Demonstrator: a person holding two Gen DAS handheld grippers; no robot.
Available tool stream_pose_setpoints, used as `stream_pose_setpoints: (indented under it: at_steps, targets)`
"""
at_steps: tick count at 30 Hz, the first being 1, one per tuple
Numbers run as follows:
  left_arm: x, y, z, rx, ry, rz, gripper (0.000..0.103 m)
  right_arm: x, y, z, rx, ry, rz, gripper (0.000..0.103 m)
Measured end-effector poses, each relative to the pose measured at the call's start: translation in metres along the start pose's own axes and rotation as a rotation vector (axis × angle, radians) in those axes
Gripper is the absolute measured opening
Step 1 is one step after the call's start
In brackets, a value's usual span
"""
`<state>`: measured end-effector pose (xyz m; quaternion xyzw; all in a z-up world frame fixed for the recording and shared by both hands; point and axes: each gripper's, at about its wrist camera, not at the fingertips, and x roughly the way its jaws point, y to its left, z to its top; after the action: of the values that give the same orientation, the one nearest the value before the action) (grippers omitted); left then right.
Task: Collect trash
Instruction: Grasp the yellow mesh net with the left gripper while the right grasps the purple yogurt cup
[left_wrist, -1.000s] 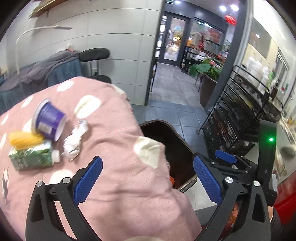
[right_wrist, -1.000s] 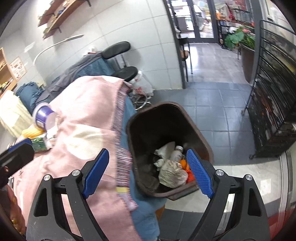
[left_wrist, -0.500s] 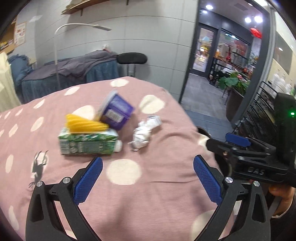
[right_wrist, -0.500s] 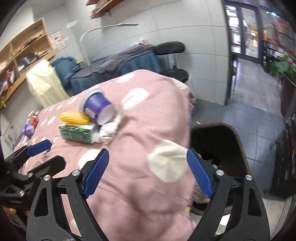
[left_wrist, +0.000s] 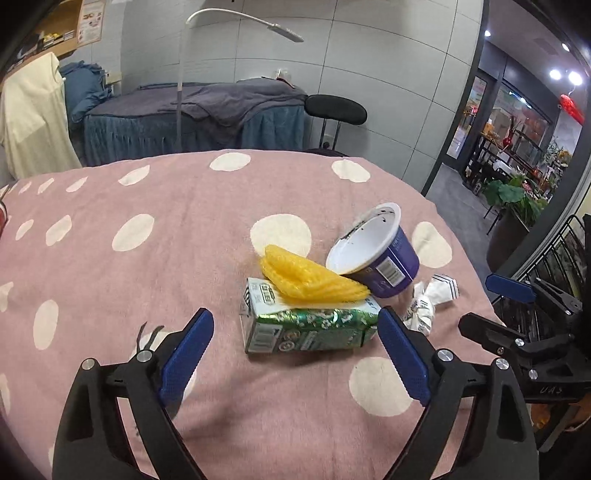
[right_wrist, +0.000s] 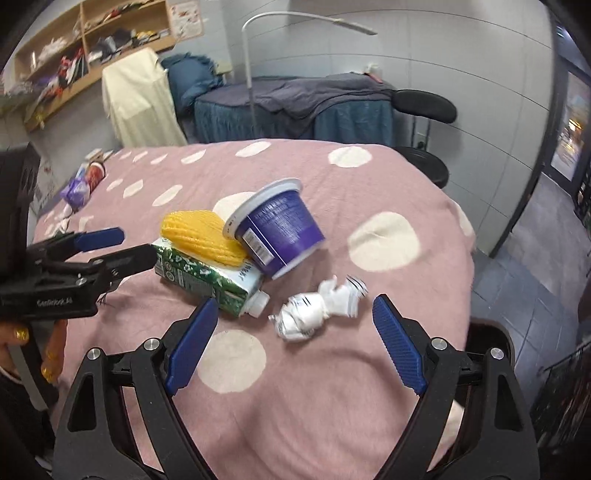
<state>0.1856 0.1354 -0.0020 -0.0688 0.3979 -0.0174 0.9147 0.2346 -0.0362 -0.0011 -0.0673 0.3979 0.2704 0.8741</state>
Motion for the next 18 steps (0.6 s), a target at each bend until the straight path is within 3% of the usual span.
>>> stream_pose_setpoints:
  at_steps: [10, 13, 14, 18]
  targets:
    - [0.052, 0.001, 0.042, 0.079, 0.135, -0.065, 0.072, 0.073, 0.013, 0.048, -0.234, 0.093, -0.083, 0.081]
    - [0.064, 0.001, 0.041, 0.092, 0.17, -0.075, 0.058, 0.087, 0.01, 0.051, -0.227, 0.12, -0.008, 0.078]
    - [0.068, 0.002, 0.041, 0.087, 0.187, -0.083, 0.049, 0.092, 0.011, 0.051, -0.229, 0.131, 0.011, 0.076]
    - [0.068, 0.001, 0.036, 0.093, 0.185, -0.098, 0.036, 0.097, 0.019, 0.049, -0.258, 0.127, 0.007, 0.074]
